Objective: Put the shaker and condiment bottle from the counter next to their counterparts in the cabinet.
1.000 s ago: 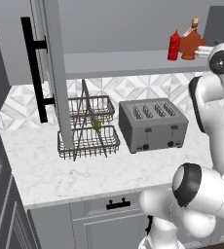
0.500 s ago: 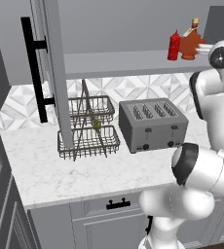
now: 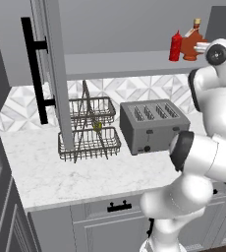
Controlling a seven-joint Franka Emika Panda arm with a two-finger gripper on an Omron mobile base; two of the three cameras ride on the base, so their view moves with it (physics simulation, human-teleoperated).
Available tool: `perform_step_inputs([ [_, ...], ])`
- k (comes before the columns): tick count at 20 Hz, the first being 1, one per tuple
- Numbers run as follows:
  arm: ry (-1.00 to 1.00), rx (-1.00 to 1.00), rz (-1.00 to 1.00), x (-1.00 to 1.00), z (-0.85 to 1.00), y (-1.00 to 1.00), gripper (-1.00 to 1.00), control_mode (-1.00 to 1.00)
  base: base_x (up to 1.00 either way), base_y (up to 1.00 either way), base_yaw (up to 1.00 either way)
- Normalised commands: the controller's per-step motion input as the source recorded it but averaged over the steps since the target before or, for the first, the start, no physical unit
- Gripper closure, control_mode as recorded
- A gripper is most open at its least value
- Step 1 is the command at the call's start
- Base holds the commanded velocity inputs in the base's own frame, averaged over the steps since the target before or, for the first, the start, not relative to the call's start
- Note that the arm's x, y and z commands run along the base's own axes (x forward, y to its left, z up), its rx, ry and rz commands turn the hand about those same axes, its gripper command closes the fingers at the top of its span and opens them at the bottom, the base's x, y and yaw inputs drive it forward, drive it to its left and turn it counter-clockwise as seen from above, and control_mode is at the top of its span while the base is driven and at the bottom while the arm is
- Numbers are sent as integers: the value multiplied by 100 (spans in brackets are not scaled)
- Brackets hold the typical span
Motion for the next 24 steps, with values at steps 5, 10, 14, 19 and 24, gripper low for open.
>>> perform_step_inputs([
  [5, 0, 0, 0, 26, -6, -13, 100, -100, 0, 0, 0],
  [10, 0, 0, 0, 17, -9, 0, 100, -100, 0, 0, 0],
  [14, 0, 0, 0, 21, -14, 0, 100, -100, 0, 0, 0],
  [19, 0, 0, 0, 29, -6, -3, 100, -100, 0, 0, 0],
  [24, 0, 0, 0, 30, 0, -10, 100, -100, 0, 0, 0],
])
